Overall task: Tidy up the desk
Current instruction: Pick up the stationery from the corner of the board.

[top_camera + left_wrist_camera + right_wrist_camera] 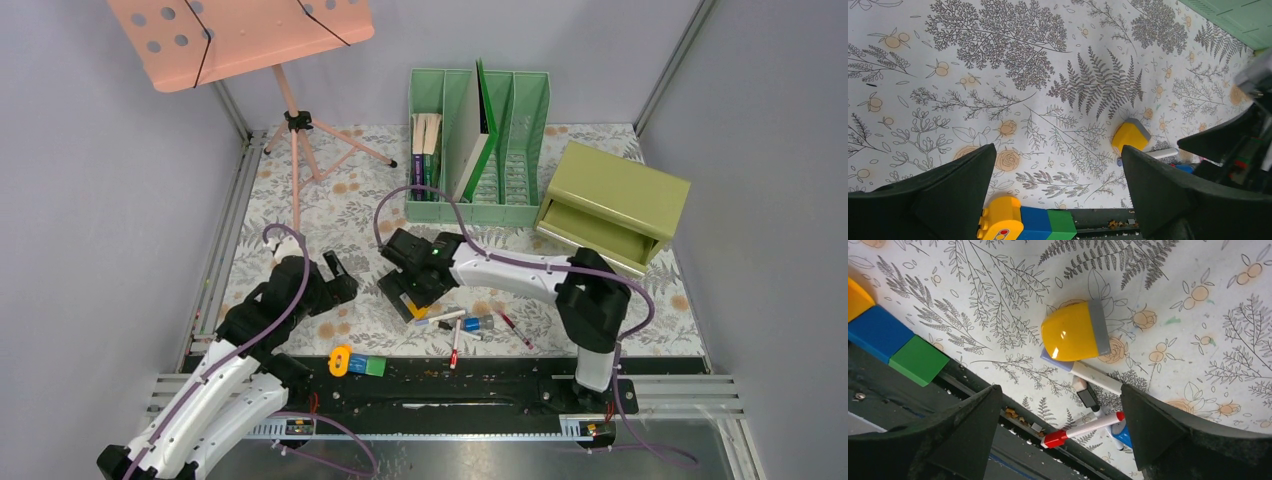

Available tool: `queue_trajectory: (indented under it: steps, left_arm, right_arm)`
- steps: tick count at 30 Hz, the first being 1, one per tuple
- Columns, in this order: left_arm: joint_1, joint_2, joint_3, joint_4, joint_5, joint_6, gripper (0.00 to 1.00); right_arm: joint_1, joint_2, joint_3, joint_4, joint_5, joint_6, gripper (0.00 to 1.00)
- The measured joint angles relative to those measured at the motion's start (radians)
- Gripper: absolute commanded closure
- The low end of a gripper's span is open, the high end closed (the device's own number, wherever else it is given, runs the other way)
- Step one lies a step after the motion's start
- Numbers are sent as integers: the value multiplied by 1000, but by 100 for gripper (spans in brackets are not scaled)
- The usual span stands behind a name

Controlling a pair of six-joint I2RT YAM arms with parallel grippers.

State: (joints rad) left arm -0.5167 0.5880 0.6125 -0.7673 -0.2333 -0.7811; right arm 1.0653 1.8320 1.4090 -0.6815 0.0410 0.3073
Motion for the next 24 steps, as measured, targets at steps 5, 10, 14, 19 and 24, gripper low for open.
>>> queue_trajectory:
  steps: [5,10,14,19,24]
  left_arm:
    - [0,-21,0,-8,-10,-3,1]
    - [0,-103,0,-31,-25,-3,1]
    - [0,-197,1,-39,-45,-3,1]
    - [0,-290,-2,-43,-72,-8,1]
    - [0,-352,-34,-32,-79,-25,1]
  right_arm:
    - [10,87,71,-27,11,-31,7]
    - [11,160,131,-59,60,-69,11]
    - [11,196,136,-77,94,-99,22]
    - [12,234,136,-77,98,-133,23]
    - [12,251,136,-66,76,-158,26]
